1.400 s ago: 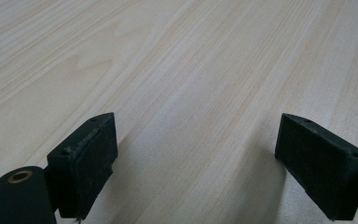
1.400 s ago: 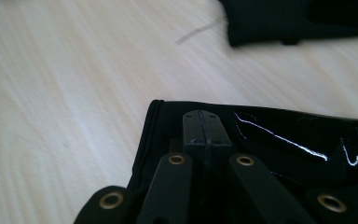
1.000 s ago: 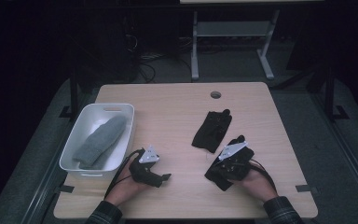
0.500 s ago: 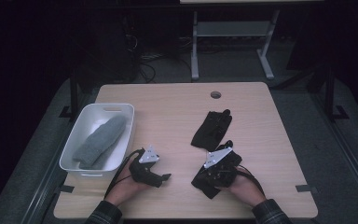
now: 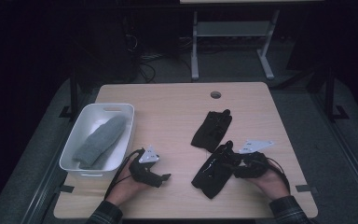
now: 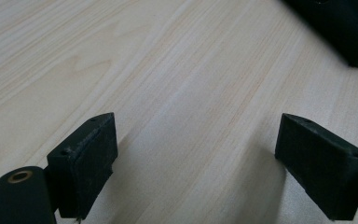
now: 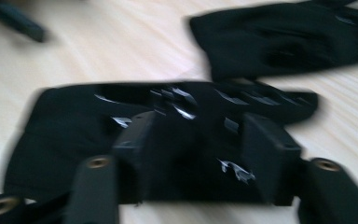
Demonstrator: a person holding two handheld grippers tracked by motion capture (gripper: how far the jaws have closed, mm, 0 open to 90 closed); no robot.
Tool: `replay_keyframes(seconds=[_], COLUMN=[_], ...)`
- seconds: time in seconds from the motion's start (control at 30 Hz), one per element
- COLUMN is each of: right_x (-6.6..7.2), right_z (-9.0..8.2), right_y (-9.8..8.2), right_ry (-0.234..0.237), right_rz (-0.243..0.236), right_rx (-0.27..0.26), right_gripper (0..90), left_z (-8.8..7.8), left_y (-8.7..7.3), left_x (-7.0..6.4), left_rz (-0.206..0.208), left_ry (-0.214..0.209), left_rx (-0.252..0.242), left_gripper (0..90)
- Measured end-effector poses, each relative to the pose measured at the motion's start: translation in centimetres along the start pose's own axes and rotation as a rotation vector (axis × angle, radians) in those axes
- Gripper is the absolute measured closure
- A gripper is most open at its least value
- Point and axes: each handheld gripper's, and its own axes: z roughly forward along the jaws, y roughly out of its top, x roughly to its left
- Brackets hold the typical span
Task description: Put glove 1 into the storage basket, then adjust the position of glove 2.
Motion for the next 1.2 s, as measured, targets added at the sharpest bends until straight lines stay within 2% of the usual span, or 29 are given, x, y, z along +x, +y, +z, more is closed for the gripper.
replay_keyframes(seconds=[0.07,0.1,0.17,0.2,0.27,0.37,0.5,0.67,0.8,0.87,0.9,0.93,0.97,1.03,1.13,1.17,1.2], right_x=[-0.8,-1.3,-2.1,-2.5,-3.1,-3.9,-4.2,-4.7,-4.9,-5.0,-5.0,-5.1,-5.1,-5.2,-5.2,-5.2,-5.2], right_z=[-0.7,-1.0,-1.4,-1.6,-1.9,-2.5,-2.9,-3.1,-2.8,-2.7,-2.6,-2.6,-2.5,-2.5,-2.4,-2.4,-2.4], right_y=[-0.8,-1.3,-2.2,-2.7,-3.7,-5.3,-6.1,-6.8,-6.9,-7.0,-7.0,-7.0,-7.0,-7.1,-7.2,-7.1,-7.1], right_ry=[-0.037,-0.061,-0.084,-0.102,-0.112,-0.146,-0.155,-0.167,-0.170,-0.167,-0.169,-0.169,-0.172,-0.179,-0.182,-0.183,-0.183], right_rz=[0.033,0.032,0.057,0.069,0.093,0.114,0.123,0.136,0.135,0.133,0.136,0.140,0.143,0.137,0.130,0.130,0.130], right_rx=[-0.006,-0.012,-0.012,-0.005,0.011,0.030,0.018,0.014,0.019,0.020,0.018,0.018,0.020,0.018,0.012,0.013,0.013], right_gripper=[32.9,30.9,23.9,23.1,17.4,14.6,13.7,13.2,12.2,11.9,11.6,11.3,11.3,10.9,10.3,10.3,10.3], left_z=[0.0,0.0,0.0,0.0,0.0,0.0,0.0,0.0,0.2,0.4,0.5,0.7,0.9,1.3,1.8,2.0,2.2], left_y=[0.0,0.0,0.0,0.0,0.0,0.0,0.1,0.8,2.1,3.0,3.4,3.8,4.2,5.0,6.3,6.8,7.2], left_x=[0.0,0.0,0.0,0.0,0.0,0.0,0.0,0.0,0.4,0.6,0.6,0.7,0.8,0.9,0.9,0.9,1.0], left_rz=[-0.004,-0.002,0.004,0.005,0.005,0.004,-0.001,-0.037,-0.076,-0.081,-0.078,-0.080,-0.082,-0.069,-0.025,-0.015,-0.007], left_ry=[-0.001,-0.001,0.000,0.000,0.000,0.000,0.004,0.005,0.000,-0.003,-0.004,-0.011,-0.023,-0.031,-0.039,-0.041,-0.036], left_rx=[-0.003,-0.002,0.004,0.004,0.004,0.004,0.007,0.039,0.016,-0.006,-0.016,-0.013,-0.015,-0.020,-0.023,-0.024,-0.028], left_gripper=[11.9,12.0,11.9,11.9,12.0,11.9,12.0,12.7,12.9,14.1,16.2,22.2,22.2,29.1,46.0,61.0,61.0])
